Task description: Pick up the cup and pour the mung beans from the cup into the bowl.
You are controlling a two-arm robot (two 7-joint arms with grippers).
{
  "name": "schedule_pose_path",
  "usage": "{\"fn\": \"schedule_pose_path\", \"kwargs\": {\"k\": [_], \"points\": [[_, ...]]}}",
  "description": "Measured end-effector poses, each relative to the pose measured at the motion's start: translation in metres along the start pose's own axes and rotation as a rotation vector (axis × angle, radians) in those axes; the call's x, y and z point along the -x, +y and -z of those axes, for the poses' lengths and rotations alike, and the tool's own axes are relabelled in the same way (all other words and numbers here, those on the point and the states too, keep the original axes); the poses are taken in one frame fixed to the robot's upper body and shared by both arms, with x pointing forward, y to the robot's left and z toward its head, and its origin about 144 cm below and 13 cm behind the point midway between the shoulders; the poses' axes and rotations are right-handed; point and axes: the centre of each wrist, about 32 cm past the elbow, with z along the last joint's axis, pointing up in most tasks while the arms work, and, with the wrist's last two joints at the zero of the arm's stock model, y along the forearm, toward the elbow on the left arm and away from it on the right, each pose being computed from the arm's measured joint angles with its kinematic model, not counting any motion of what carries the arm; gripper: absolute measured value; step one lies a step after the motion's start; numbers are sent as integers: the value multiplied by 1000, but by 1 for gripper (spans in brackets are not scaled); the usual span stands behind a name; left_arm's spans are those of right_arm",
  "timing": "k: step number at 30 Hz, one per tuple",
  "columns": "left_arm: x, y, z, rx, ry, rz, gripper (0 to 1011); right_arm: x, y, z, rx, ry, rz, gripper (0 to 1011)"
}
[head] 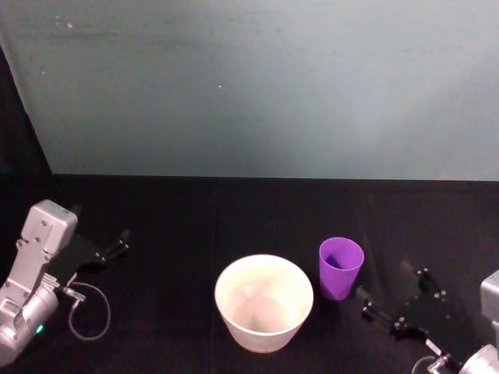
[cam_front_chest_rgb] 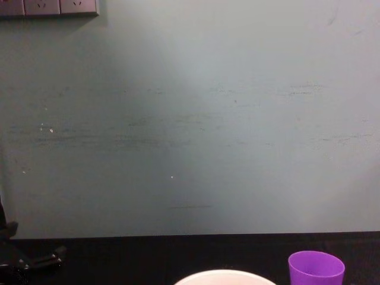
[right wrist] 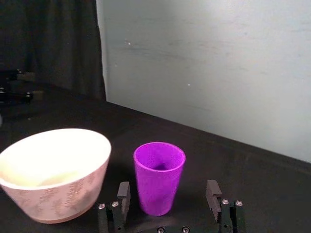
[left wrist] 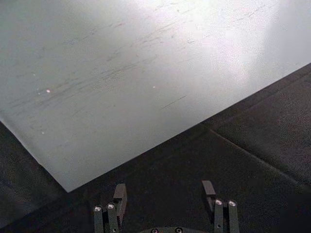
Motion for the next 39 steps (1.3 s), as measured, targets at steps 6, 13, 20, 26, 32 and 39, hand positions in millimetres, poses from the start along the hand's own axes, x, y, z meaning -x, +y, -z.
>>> {"fn": "schedule_pose_path", "kwargs": {"k": [6,13,20,26,32,39], "points": [[0,0,0,0,0,0,1003,4,9,6,-3,22,-21,1003],[0,0,0,0,0,0,1003,7,21,13,5,43,-36,1002],[0,0,0,0,0,0,1003,3,37,21,2,93,-61,1002],[0,0,0,0,0,0,1003,0,48,23,-10,118,-59,1002],[0,0,0,0,0,0,1003,-2,56,25,-18,138,-57,1003],[0,0,0,0,0,0,1004,-5,64,25,-18,144,-60,1002]]}}
